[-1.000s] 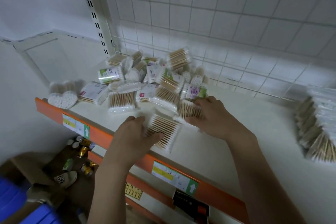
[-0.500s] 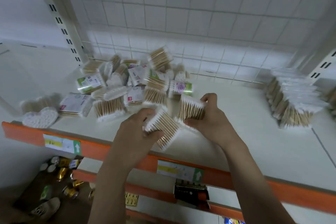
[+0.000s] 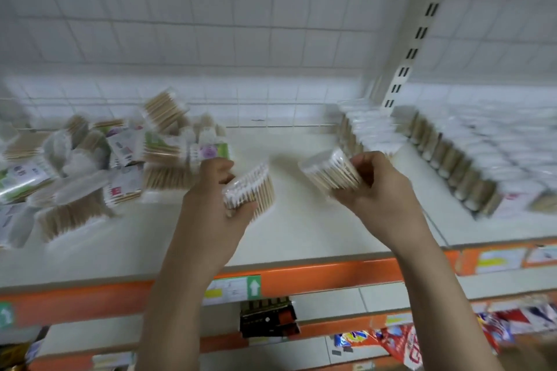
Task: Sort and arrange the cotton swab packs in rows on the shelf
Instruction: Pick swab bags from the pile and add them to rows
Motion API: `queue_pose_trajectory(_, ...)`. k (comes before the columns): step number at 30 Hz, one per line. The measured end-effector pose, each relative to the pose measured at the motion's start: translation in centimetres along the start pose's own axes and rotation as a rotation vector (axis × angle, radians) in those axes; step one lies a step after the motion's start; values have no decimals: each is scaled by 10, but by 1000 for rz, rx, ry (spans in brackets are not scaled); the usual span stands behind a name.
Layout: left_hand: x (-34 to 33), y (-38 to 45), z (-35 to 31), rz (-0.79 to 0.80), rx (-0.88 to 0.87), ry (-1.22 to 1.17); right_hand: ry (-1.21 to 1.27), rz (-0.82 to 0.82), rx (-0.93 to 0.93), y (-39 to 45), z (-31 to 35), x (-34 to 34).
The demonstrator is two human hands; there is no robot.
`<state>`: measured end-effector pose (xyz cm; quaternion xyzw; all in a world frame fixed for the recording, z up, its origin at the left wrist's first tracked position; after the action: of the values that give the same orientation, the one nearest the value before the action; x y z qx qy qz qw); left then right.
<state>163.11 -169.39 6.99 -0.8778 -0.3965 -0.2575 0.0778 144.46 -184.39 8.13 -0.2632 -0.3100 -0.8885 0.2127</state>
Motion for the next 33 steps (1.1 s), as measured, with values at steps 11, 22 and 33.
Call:
queue_pose_trajectory(11,-72,-1,-46,-34,-74,115,-124,-73,82,0,-49,77)
queue_pose_trajectory(22,-105,-5,-65,-78,-71,173,-219,176,269,27,-70,73)
queue_pose_trajectory(33,-90,-14,-52,-142,3,181,-246,292,374,49,-77,50)
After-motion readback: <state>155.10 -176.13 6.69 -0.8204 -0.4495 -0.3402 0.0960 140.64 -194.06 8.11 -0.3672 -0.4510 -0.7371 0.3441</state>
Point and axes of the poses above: each hand's wrist, its own y-axis towards the middle knuckle, its own x-axis out of the back of the hand, z = x × y, the point moved 7 cm from there along y, towards the middle knuckle, and after that the axes turned 15 degrees about x, right-handed, at the moved point
